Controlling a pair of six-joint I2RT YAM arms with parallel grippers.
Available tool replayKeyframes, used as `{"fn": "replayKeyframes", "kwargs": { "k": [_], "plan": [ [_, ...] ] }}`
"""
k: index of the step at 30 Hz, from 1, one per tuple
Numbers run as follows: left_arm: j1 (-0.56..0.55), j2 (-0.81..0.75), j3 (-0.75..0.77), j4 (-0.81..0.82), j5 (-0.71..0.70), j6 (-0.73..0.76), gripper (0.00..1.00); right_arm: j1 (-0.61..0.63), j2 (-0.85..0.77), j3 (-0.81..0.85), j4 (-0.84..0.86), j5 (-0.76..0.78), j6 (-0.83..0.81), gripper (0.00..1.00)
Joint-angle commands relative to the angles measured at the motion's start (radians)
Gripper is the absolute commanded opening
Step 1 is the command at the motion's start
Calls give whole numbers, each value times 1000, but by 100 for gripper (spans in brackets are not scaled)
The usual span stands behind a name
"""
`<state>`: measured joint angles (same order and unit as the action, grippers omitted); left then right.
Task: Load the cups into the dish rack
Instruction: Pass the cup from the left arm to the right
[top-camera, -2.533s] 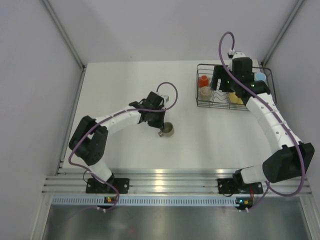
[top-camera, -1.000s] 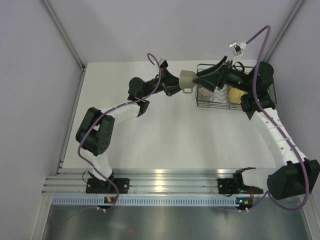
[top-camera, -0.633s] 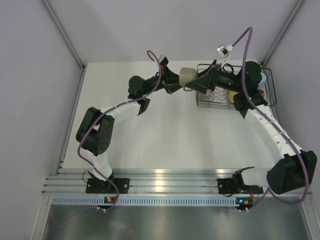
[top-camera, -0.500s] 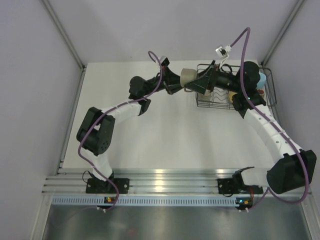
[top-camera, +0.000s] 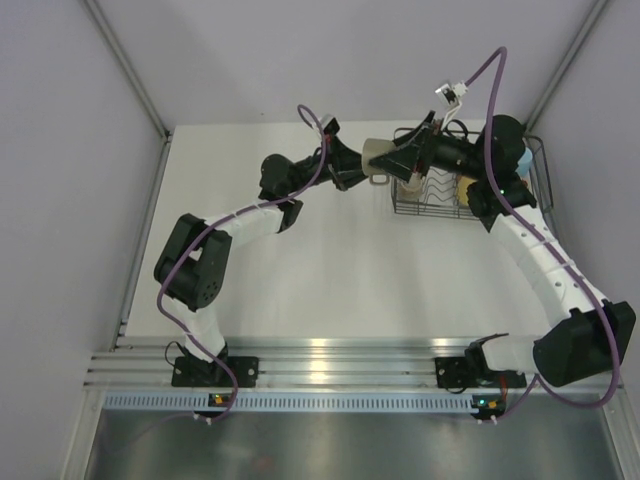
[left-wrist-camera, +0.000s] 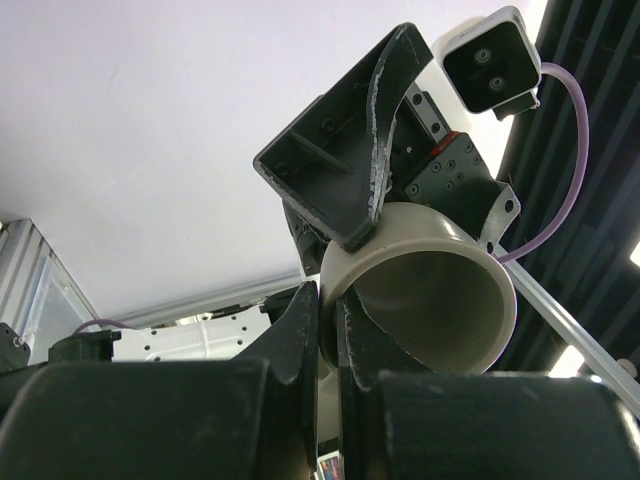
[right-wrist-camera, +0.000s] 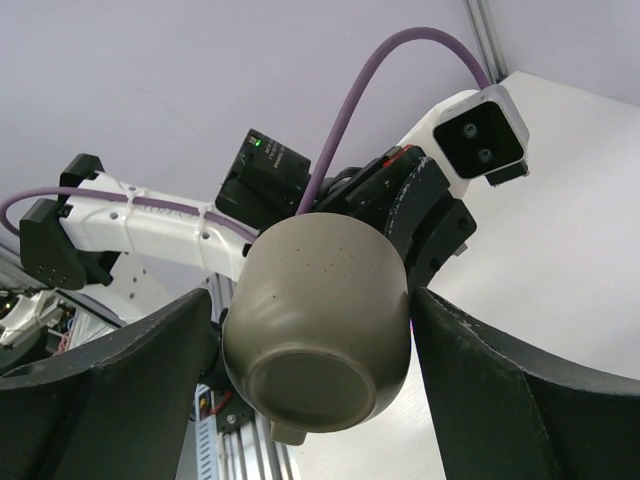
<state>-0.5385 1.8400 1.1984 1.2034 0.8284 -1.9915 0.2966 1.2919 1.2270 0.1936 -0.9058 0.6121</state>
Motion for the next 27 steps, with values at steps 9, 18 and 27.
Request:
{"fn": "replayKeyframes", "kwargs": {
  "k": [9,18,27],
  "plan": [
    [0,-33,10,94,-48,-59,0,13,-16,20,-5,-12,-37,56],
    [0,-38,-6,94,-38,-43,0,12,-19,29,-43,28,-77,0],
    [0,-50,-33,94,-46,-23,61,9,-25,35,-74,87,-104,0]
  ]
}}
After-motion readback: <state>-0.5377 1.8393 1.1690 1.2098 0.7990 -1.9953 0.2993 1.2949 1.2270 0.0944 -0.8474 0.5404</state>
